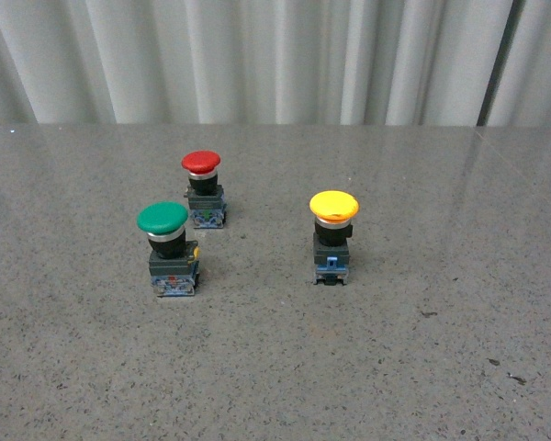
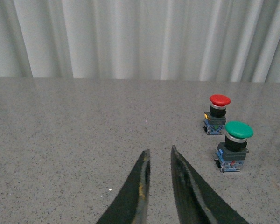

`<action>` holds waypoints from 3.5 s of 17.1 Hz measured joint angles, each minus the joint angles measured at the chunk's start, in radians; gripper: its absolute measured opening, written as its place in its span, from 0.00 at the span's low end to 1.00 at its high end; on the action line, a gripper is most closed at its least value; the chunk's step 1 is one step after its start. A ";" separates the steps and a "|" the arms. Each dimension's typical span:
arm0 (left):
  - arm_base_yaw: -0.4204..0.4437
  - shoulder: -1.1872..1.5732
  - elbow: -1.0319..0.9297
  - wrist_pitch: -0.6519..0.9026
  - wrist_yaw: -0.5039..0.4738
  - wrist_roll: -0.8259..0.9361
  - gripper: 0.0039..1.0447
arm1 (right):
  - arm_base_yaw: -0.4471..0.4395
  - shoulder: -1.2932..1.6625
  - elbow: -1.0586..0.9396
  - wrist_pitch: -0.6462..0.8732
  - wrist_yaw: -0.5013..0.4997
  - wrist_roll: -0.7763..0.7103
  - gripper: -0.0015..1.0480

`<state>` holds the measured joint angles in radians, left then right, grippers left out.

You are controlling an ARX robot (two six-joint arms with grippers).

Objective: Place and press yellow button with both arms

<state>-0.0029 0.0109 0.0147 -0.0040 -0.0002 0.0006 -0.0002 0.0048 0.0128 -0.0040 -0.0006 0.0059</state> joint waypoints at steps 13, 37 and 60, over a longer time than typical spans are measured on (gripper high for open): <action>0.000 0.000 0.000 0.000 0.000 0.000 0.94 | 0.283 1.046 0.611 0.311 -0.022 -0.029 0.94; 0.000 0.000 0.000 0.000 0.000 0.000 0.94 | 0.602 1.722 0.970 0.182 0.145 0.019 0.02; 0.000 0.000 0.000 0.000 0.000 0.000 0.94 | 0.595 1.727 0.987 0.257 0.129 0.143 0.02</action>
<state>-0.0029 0.0109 0.0147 -0.0044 -0.0002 0.0006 0.5945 1.7317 0.9997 0.2531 0.1280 0.1490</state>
